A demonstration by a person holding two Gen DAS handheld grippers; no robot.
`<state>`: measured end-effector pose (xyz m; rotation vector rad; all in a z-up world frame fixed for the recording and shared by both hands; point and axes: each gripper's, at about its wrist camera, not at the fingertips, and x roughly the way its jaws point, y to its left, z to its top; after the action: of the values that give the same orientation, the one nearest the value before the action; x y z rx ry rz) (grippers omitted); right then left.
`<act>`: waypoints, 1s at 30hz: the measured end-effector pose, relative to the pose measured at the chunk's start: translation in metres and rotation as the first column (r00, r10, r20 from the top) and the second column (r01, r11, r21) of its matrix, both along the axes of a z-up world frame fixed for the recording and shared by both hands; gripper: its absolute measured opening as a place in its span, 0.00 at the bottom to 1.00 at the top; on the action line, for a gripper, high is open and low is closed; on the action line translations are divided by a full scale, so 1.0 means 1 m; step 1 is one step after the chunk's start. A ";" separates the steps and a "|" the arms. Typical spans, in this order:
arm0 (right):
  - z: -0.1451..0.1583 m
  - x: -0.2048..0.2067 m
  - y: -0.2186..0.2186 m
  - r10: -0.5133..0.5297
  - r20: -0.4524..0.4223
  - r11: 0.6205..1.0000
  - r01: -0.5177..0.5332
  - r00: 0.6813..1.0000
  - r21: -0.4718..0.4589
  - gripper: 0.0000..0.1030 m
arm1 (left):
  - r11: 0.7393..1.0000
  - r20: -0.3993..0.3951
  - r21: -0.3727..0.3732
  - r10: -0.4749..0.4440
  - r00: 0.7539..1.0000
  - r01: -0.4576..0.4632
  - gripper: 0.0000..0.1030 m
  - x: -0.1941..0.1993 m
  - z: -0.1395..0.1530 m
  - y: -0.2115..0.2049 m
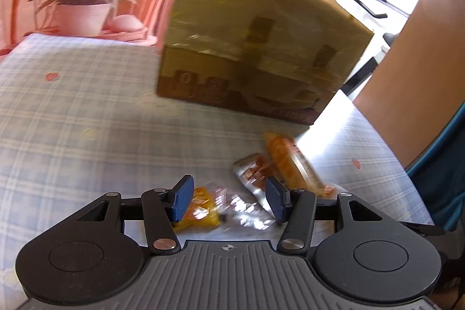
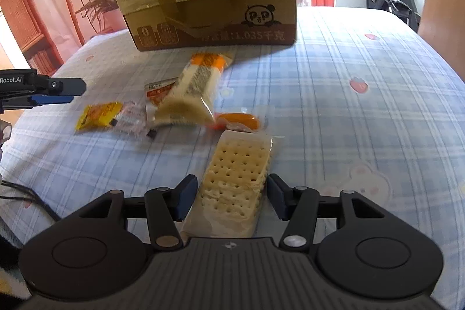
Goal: Organize snacks
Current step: 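Close the right tool on the cracker pack while the left tool grips the orange bar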
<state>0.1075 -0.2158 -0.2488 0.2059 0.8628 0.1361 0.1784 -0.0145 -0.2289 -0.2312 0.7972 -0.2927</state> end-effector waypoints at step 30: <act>-0.009 0.009 -0.015 -0.030 0.094 0.998 0.024 0.995 0.059 0.54 | 0.984 -0.063 0.132 -0.109 0.992 0.116 0.48 0.062 -0.045 -0.121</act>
<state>0.1162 -0.2306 -0.2577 0.2628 0.7619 0.1445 0.2408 -0.1351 -0.2743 -0.0666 0.8836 -0.3381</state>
